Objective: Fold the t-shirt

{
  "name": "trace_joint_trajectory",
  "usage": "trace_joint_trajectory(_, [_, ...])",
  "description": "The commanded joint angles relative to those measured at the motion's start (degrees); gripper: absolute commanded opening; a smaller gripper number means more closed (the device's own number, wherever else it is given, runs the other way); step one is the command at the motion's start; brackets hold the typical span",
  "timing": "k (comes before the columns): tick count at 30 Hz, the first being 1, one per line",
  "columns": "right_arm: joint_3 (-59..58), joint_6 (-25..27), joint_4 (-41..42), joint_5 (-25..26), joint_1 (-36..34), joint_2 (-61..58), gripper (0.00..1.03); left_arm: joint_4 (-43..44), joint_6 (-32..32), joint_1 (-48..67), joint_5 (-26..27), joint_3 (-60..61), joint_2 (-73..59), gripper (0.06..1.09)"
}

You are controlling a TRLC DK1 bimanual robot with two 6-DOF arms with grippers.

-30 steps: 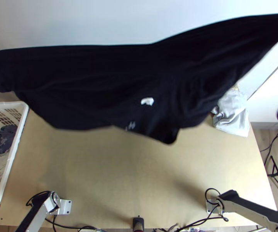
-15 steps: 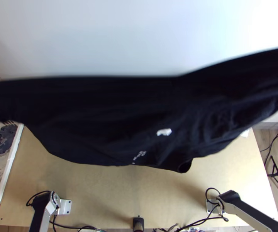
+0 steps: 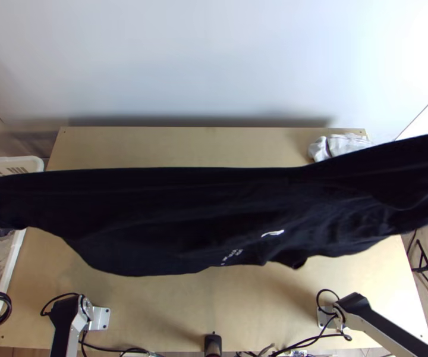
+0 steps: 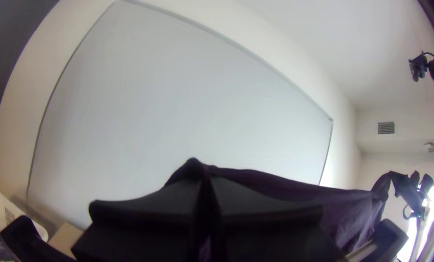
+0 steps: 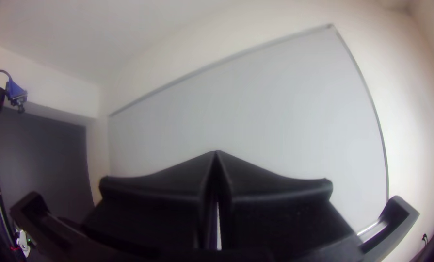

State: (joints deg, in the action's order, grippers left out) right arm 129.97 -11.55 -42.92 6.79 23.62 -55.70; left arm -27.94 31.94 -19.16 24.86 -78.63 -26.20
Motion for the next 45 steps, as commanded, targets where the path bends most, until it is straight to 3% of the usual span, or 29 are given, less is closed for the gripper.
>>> trace_joint_trajectory(1, [3.7,-1.5,1.2,-0.2,0.8,-0.4,0.03,0.8,0.4,0.6,-3.2,-0.8,1.4,0.09])
trace_joint_trajectory(10, [4.1,-1.1,9.3,-0.9,1.0,-0.1,0.03,3.2,3.4,1.8,-9.2,-11.2,-1.3,0.09])
trace_joint_trajectory(20, [3.9,-0.9,7.8,-0.9,-1.8,5.7,0.03,-1.8,3.4,2.0,-9.5,-21.8,-2.5,0.09])
trace_joint_trajectory(27, [4.9,1.1,4.5,-0.9,-1.0,6.5,0.02,-7.6,4.1,1.9,-8.3,-22.4,0.2,0.09])
trace_joint_trajectory(33, [-1.3,2.2,0.5,-0.8,1.2,6.0,0.02,-9.8,3.7,1.1,-3.7,-11.0,6.9,0.09])
trace_joint_trajectory(38, [-16.4,3.1,1.6,-0.8,2.9,7.1,0.03,-9.8,-0.2,1.1,-3.1,6.4,13.8,0.09])
trace_joint_trajectory(45, [-53.3,3.6,25.7,-1.8,5.6,14.0,0.02,-3.3,-4.1,0.3,-3.1,30.1,21.3,0.09])
